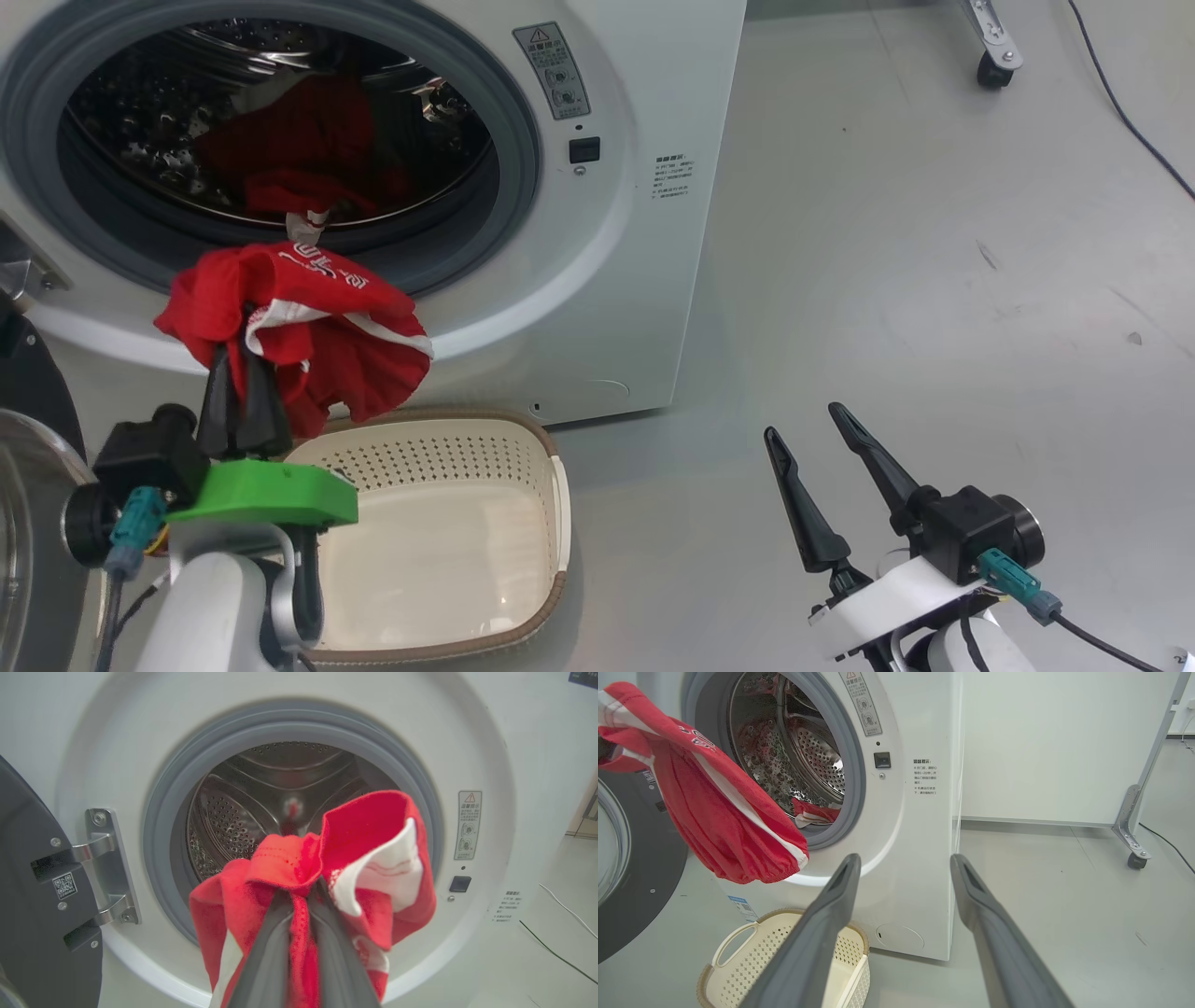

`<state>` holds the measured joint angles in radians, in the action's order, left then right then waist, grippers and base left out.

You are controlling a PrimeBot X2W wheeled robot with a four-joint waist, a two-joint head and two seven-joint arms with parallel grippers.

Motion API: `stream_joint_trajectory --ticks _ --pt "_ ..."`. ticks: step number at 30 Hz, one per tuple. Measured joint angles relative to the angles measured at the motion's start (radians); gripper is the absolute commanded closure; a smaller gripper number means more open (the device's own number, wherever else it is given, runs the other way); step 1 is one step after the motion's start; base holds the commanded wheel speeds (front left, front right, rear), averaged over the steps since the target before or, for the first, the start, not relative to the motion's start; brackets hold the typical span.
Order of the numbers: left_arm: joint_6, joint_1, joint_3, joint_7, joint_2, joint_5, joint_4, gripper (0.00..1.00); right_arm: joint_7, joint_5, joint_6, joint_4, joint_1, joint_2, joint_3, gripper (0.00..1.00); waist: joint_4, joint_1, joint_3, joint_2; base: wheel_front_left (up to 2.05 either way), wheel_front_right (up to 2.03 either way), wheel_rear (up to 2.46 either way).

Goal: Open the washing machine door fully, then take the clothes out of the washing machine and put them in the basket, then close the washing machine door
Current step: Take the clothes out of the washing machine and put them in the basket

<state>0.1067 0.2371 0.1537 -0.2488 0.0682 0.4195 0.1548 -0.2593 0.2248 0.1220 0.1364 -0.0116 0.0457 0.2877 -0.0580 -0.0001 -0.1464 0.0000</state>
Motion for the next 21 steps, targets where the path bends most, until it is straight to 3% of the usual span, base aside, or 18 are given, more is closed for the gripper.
stream_joint_trajectory --ticks 9,21 --pt "0.003 -0.093 0.028 0.0 -0.019 0.021 0.049 1.0 0.0 -0.009 0.0 -0.027 -0.001 0.0 0.009 0.0 -0.006 0.0 -0.048 0.0 0.0 0.0 0.0" --pt "0.002 -0.087 0.081 0.045 -0.024 0.091 0.266 1.0 0.0 -0.025 0.0 -0.053 -0.055 0.0 0.04 0.0 -0.029 0.0 -0.151 0.0 0.0 0.0 0.0"
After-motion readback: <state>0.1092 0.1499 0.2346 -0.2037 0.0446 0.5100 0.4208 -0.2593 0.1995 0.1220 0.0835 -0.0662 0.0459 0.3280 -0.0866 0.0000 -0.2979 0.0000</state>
